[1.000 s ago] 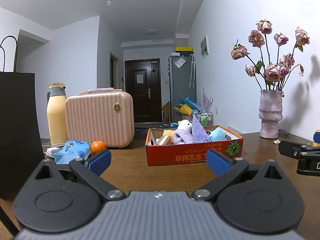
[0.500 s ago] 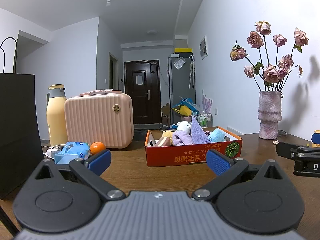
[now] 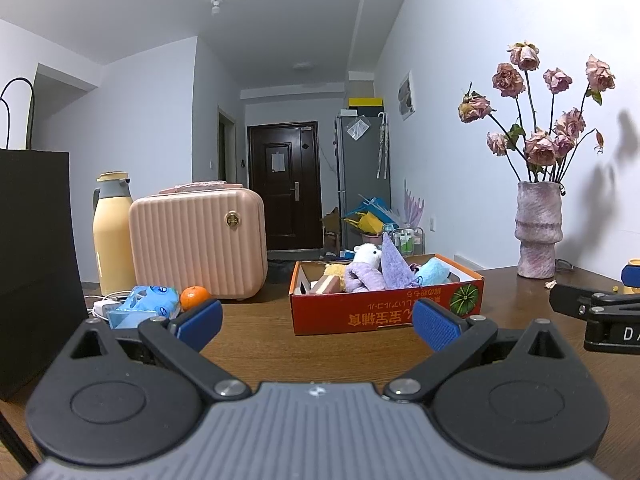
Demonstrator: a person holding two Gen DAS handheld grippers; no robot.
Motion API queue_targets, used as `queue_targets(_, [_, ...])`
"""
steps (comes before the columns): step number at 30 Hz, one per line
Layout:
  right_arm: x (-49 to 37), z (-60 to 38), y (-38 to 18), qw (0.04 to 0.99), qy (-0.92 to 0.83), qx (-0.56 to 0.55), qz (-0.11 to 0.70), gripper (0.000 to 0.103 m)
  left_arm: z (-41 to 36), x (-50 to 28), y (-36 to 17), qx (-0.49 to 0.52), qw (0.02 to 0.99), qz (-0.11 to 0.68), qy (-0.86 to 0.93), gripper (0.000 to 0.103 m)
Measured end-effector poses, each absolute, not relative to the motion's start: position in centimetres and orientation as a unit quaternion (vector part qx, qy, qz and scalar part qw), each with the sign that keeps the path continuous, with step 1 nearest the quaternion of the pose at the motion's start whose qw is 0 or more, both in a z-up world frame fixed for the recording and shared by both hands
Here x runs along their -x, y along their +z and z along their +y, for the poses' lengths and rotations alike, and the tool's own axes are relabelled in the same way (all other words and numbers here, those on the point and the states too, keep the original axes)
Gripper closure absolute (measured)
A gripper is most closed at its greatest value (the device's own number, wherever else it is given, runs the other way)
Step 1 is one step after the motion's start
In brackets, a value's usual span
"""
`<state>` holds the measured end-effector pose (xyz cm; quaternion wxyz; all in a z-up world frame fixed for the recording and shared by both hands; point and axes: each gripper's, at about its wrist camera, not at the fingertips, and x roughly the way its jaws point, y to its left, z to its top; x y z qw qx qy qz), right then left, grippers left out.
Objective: Organize soft objects
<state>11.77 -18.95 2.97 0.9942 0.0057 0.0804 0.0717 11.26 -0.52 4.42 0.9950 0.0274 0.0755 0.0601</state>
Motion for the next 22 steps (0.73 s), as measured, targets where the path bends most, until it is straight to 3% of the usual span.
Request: queue_targets(22, [-11.84,-18.89,2.90,0.994,0.072,-0.005,0.083,0.000,-0.88,-11.50,4.09,-0.039,0.995,0.081,0.043,0.000])
